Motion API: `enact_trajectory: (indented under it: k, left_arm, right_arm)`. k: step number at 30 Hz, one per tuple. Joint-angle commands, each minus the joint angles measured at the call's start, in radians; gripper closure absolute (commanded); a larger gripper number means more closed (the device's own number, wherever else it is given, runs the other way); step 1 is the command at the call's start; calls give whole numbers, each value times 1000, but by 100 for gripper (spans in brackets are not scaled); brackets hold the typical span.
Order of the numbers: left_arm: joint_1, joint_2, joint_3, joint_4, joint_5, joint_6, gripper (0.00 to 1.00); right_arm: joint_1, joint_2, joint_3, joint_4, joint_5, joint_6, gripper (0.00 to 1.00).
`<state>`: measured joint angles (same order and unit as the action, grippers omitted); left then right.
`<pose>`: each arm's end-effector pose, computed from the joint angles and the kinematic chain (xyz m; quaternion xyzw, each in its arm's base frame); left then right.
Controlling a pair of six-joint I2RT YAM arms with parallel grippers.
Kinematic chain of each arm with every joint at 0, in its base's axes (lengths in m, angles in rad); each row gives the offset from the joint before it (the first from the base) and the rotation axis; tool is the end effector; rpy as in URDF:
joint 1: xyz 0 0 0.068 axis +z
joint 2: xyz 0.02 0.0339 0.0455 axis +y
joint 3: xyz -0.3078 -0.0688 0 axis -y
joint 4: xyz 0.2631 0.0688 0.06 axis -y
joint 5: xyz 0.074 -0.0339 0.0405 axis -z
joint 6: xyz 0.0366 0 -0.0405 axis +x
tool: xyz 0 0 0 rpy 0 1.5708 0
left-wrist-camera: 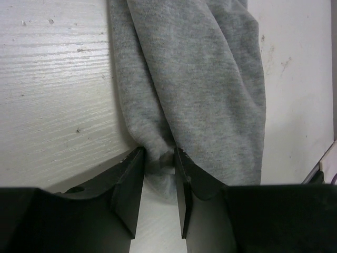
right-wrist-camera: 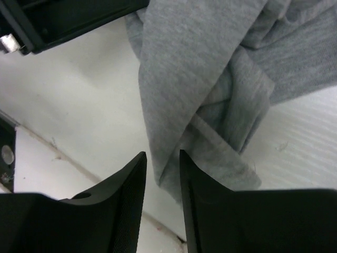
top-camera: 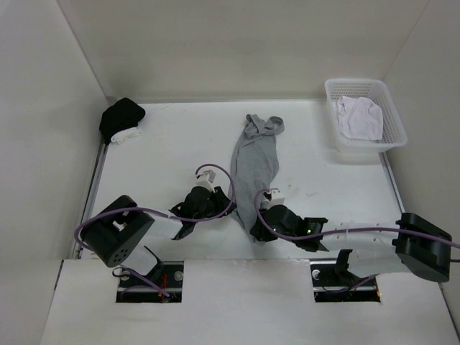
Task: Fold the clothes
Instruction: Flatten the tank top out
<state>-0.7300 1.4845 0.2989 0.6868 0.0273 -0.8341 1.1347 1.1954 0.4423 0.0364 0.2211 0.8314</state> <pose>0.1819 -0.1642 0.1460 -0.0378 0.8589 -0.3682 0.3540 0.1014 0.1986 0.1916 -0.0915 0.9012 0.2869 0.3118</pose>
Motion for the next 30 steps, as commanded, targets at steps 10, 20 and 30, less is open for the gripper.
enact_trajectory:
  k: [10,20,30]
  left_arm:
    - [132,-272,40,-171,8,3,97]
    - [260,-757,230,-656,19,96,97]
    - [218,-817,419,-1127,-55,158,91]
  right_arm:
    - [-95,-377,-36,42,84,-31,98]
    - [-362,-703,19,-162,-147,-83,99]
    - [-254,-688,-59,-198,-158,46,99]
